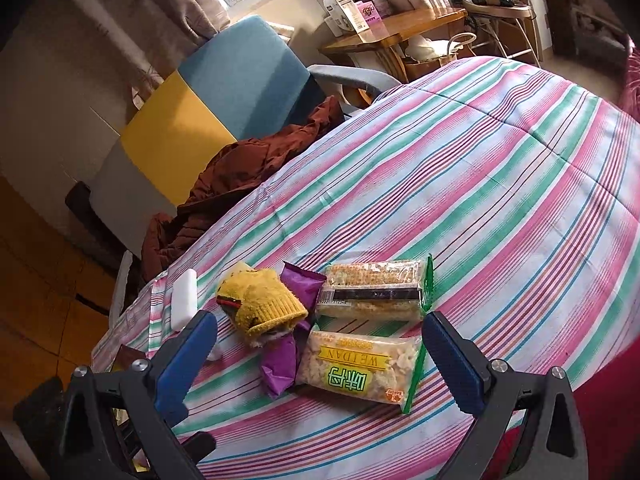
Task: Organize objects
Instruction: 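Grasp the purple snack packet from the pile with the left gripper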
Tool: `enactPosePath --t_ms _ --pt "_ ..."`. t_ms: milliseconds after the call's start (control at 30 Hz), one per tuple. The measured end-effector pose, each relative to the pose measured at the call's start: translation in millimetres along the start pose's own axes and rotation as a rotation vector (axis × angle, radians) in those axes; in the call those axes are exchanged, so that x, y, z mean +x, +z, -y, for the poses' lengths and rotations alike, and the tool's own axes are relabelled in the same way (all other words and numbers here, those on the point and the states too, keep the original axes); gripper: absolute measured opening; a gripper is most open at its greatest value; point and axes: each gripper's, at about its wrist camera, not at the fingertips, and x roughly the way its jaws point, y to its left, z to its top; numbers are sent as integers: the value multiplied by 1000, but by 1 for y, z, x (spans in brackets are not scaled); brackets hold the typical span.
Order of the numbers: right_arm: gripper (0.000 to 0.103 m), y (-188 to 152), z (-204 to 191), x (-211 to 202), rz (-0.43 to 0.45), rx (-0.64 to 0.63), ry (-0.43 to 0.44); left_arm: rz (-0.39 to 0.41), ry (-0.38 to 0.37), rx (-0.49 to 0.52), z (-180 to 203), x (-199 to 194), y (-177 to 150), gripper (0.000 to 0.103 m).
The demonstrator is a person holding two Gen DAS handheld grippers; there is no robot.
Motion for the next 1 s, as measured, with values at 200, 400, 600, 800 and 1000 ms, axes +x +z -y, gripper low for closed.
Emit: enactPosePath --t_ms 200,400,600,800,1000 --pt "103 1 3 6 -29 20 25 -47 -42 9 4 45 26 67" --pt "103 2 6 8 -38 28 32 -93 -60 -28 -2 81 32 45" --pt "103 2 8 10 -50 36 27 -74 -24 -18 -6 63 7 39" --pt "103 1 8 12 -63 35 20 -61 2 -31 -15 27 -42 38" --pt "103 -3 4 23 -117 9 -4 -52 16 -6 -15 -10 -93 38"
